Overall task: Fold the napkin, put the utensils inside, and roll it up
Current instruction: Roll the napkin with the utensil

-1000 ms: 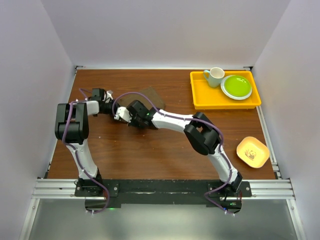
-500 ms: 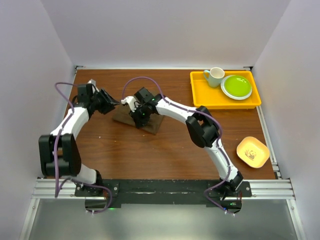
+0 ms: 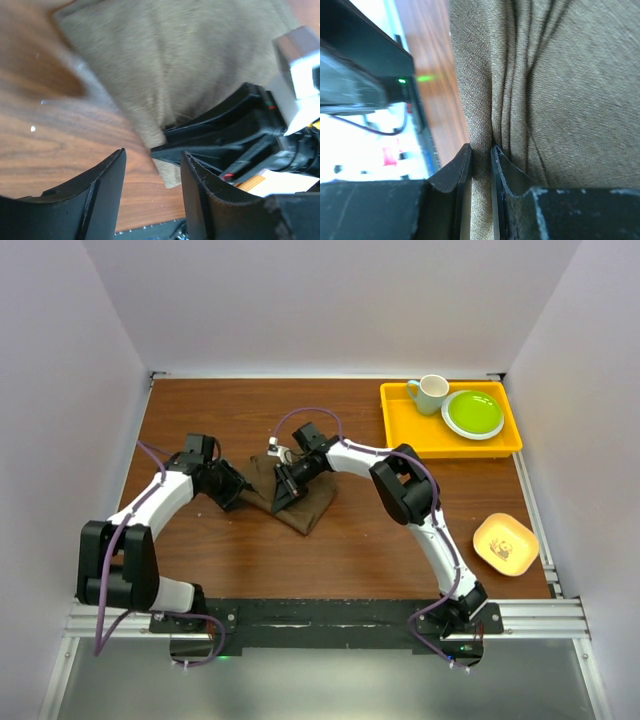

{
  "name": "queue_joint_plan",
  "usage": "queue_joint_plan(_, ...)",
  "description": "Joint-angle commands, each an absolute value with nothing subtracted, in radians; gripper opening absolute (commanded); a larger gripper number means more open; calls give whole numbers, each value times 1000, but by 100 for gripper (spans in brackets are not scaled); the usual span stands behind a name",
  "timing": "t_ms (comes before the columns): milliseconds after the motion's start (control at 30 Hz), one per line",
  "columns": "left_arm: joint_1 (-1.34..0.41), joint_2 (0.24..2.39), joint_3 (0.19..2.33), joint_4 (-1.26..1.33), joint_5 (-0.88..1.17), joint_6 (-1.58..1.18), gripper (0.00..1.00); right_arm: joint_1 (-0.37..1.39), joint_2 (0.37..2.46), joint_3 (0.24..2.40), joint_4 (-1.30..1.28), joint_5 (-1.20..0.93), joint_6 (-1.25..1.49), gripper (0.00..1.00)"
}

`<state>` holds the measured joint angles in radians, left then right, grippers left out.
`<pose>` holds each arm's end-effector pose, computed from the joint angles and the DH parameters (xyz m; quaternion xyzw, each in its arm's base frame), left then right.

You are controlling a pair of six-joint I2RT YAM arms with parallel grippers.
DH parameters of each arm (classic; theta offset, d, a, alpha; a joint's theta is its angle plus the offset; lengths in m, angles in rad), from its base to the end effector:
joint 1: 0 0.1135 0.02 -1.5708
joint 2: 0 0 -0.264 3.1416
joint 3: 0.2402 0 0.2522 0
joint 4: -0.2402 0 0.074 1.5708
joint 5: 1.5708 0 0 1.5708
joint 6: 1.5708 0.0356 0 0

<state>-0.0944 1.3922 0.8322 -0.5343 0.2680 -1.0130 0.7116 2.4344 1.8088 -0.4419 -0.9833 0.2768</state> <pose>0.2601 -0.0341 0.1978 -0.3987 0.8772 -0.2334 0.1307 0.3590 0.3487 0.1081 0.2989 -0.8083 -0.5066 0.0236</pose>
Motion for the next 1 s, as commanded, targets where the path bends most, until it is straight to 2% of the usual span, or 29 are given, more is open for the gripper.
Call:
queue_joint_plan(0, -124, 1469, 913, -647, 236, -1103, 51, 687, 2442, 1726, -243, -1068, 445, 0)
queue_joint_plan(133, -150, 1528, 951, -719, 193, -1176, 52, 680, 2448, 1729, -219, -1069, 454, 0)
queue_joint_plan(467, -186, 1700, 1009, -649, 153, -1220, 54, 680, 2445, 1712, -167, -1077, 479, 0)
queue_joint_plan(700, -186, 1762, 983, -624, 147, -1252, 48, 680, 2438, 1703, -175, -1062, 460, 0)
queue_joint_plan(800, -186, 1781, 962, -609, 149, -1262, 39, 678, 2430, 1698, -170, -1054, 462, 0)
queue_joint_plan(867, -186, 1790, 950, -598, 158, -1259, 25, 678, 2424, 1695, -170, -1043, 462, 0)
queue_joint_plan(900, -186, 1793, 943, -592, 167, -1247, 14, 680, 2421, 1697, -173, -1040, 460, 0)
queue_joint_plan(967, -184, 1787, 934, -581, 184, -1233, 5, 680, 2404, 1709, -222, -1013, 430, 0)
